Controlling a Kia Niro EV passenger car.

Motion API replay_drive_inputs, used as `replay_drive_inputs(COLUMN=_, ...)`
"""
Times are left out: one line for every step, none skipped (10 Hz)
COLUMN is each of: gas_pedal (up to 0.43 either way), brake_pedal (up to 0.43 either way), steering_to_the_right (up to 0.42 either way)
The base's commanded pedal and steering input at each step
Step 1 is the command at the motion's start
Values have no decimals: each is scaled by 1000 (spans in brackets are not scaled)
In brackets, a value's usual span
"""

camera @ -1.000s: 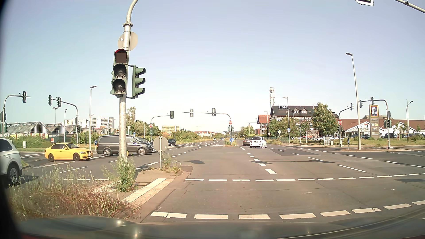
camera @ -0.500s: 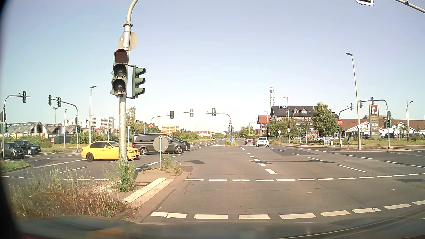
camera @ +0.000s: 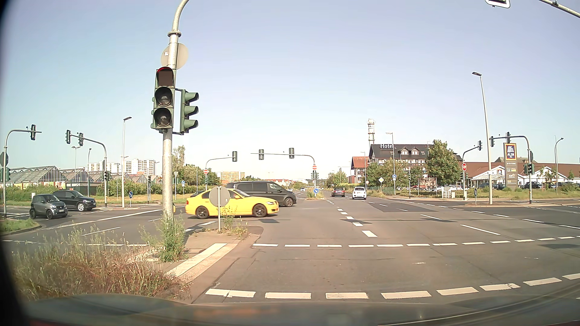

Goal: Follow the waypoints while adhering to traffic rules and regulations

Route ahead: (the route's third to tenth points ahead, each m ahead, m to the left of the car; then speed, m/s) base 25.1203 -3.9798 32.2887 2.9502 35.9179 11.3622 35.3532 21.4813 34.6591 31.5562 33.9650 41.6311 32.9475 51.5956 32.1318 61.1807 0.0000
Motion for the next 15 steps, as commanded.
replay_drive_inputs(gas_pedal=0, brake_pedal=293, steering_to_the_right=-2)
replay_drive_inputs(gas_pedal=0, brake_pedal=293, steering_to_the_right=-1)
replay_drive_inputs(gas_pedal=0, brake_pedal=293, steering_to_the_right=-2)
replay_drive_inputs(gas_pedal=0, brake_pedal=293, steering_to_the_right=-1)
replay_drive_inputs(gas_pedal=0, brake_pedal=293, steering_to_the_right=-1)
replay_drive_inputs(gas_pedal=0, brake_pedal=293, steering_to_the_right=-1)
replay_drive_inputs(gas_pedal=0, brake_pedal=293, steering_to_the_right=-1)
replay_drive_inputs(gas_pedal=0, brake_pedal=293, steering_to_the_right=-1)
replay_drive_inputs(gas_pedal=0, brake_pedal=293, steering_to_the_right=-2)
replay_drive_inputs(gas_pedal=0, brake_pedal=293, steering_to_the_right=-2)
replay_drive_inputs(gas_pedal=0, brake_pedal=293, steering_to_the_right=-2)
replay_drive_inputs(gas_pedal=0, brake_pedal=299, steering_to_the_right=-2)
replay_drive_inputs(gas_pedal=0, brake_pedal=299, steering_to_the_right=-2)
replay_drive_inputs(gas_pedal=0, brake_pedal=293, steering_to_the_right=-2)
replay_drive_inputs(gas_pedal=0, brake_pedal=293, steering_to_the_right=-2)
